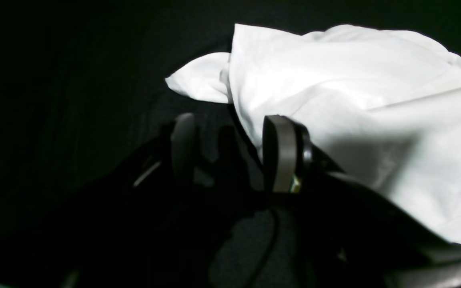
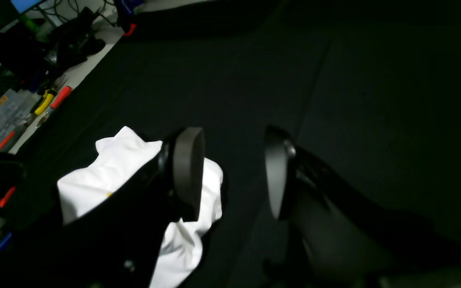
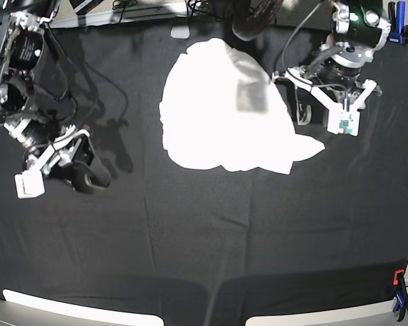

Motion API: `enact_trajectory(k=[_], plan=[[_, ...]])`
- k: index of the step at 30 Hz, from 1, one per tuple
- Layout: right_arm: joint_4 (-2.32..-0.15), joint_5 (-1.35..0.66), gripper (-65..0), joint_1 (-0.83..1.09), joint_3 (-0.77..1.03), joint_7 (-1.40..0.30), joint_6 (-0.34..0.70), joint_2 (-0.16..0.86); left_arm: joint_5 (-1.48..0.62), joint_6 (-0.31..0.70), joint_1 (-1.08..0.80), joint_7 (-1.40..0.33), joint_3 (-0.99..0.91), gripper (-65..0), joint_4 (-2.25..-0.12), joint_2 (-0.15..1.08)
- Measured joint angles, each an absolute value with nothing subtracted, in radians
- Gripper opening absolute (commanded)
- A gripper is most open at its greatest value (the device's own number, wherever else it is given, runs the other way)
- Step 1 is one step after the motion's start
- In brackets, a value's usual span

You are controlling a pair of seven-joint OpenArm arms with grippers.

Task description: Layout the t-shirt on the table in an organized manner, then fold the t-shirt properly

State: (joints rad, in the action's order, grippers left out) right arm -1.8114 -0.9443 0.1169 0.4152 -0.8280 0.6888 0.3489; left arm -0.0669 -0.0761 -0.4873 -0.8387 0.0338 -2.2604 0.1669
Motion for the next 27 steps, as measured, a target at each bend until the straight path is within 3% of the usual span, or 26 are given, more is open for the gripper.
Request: enact_trajectory(k=[9,15,20,24,27], plan=[[-1.811,-0.695,-41.5,0.049,0.415,-0.756,0.690,0.349,-0.067,-0.076,-0.487,-0.838,0.034,-39.8,-2.260,0.167],[-1.811,-0.528,-41.5,0.047,0.415,-0.686,0.600,0.348,-0.067,-0.076,-0.487,-0.838,0.034,-39.8,-2.260,0.167],[-1.811,-0.409,-41.6,0.047,0.415,-0.641,0.494,0.348,-0.067,-0.076,-0.487,-0.834,0.034,-39.8,-2.260,0.167],[-1.811,-0.257,-48.7,0.047,0.414,-0.612,0.319,0.346,-0.067,-0.076,-0.487,-0.834,0.034,-39.8,-2.260,0.167],[-1.811,-0.140,-49.2,0.047,0.415,-0.611,0.191,0.346,-0.067,-0.076,-0.487,-0.834,0.034,-39.8,-2.260,0.167]])
